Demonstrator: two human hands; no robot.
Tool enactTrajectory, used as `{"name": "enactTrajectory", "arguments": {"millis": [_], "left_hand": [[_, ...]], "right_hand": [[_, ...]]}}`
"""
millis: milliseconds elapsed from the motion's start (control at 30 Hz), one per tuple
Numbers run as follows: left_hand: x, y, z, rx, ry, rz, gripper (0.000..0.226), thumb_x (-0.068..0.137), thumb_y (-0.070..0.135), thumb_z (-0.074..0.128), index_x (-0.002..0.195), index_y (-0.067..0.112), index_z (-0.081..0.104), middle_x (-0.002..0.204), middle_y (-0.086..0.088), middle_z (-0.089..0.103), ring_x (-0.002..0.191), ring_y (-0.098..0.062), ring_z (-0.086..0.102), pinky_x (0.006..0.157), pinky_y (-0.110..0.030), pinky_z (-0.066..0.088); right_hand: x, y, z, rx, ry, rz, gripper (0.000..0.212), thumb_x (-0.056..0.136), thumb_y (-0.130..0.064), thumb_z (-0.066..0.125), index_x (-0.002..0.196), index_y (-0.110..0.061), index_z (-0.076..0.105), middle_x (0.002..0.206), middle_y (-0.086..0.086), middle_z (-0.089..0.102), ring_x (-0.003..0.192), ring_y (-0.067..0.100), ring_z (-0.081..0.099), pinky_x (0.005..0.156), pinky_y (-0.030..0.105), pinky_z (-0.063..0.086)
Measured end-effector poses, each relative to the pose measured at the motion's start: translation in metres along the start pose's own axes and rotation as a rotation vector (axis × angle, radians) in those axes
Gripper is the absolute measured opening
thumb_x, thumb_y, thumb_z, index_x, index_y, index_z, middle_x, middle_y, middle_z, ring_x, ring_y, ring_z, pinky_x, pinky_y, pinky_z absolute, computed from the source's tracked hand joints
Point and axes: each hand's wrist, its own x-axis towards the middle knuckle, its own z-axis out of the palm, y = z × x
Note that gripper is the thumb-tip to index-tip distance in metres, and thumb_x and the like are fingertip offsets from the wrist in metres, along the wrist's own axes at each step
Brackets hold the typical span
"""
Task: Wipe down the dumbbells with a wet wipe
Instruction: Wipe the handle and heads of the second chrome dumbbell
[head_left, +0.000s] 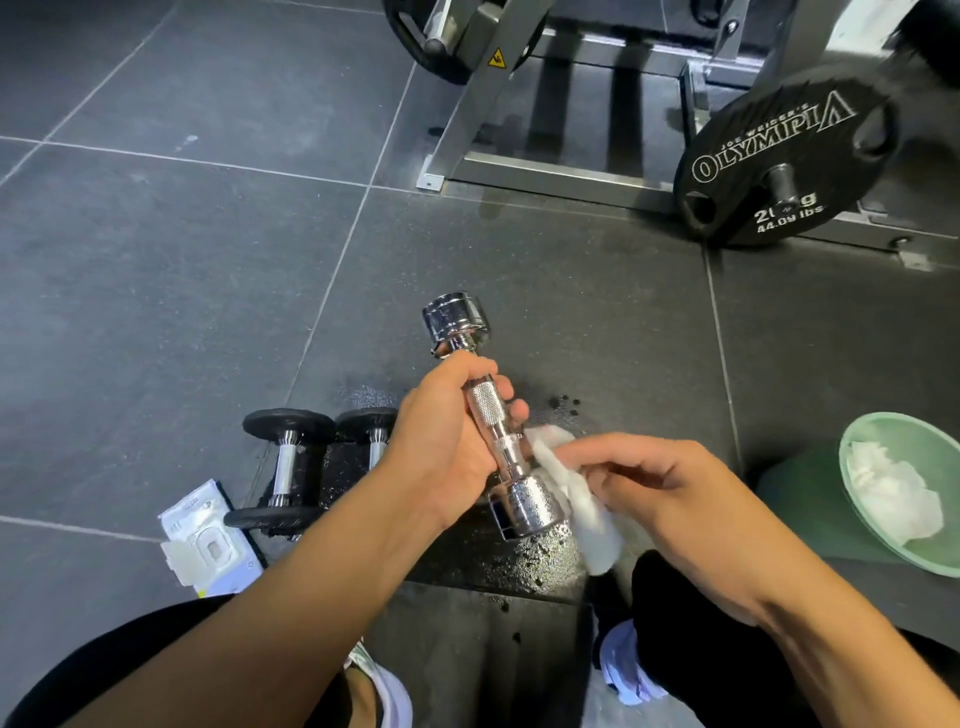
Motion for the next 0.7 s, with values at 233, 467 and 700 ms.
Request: {"name": "enactTrajectory", "arguments": {"millis": [233, 467, 700], "left_hand": [[0.012, 0.001, -0.004, -0.054, 0.058, 0.089, 0.016, 0.098, 0.009, 0.053, 0.085, 0.016, 0.049, 0.066, -0.001, 0.051, 0.057, -0.017, 0.05, 0.058, -0.031, 0.046], [0.02, 0.0, -0.006, -0.109, 0.084, 0.033, 0.02, 0.096, 0.016, 0.055, 0.076, 0.015, 0.052, 0.068, -0.001, 0.048, 0.061, -0.016, 0.049, 0.061, -0.033, 0.051], [0.02, 0.006, -0.004, -0.239, 0.049, 0.075, 0.019, 0.093, 0.004, 0.05, 0.081, 0.017, 0.045, 0.067, -0.001, 0.046, 0.057, -0.016, 0.045, 0.062, -0.033, 0.045]], "right_hand": [[0.0, 0.006, 0.024, -0.342, 0.261, -0.3, 0.024, 0.095, -0.012, 0.075, 0.111, -0.029, 0.082, 0.118, -0.016, 0.074, 0.11, 0.009, 0.069, 0.095, 0.022, 0.052], [0.005, 0.022, 0.054, -0.855, -0.036, -0.752, 0.021, 0.103, -0.008, 0.062, 0.121, -0.011, 0.071, 0.128, -0.004, 0.063, 0.109, 0.018, 0.051, 0.091, 0.026, 0.045], [0.02, 0.015, 0.038, 0.102, 0.377, -0.1, 0.02, 0.101, -0.015, 0.065, 0.108, -0.022, 0.082, 0.114, -0.003, 0.078, 0.106, 0.018, 0.069, 0.096, 0.03, 0.05]]}}
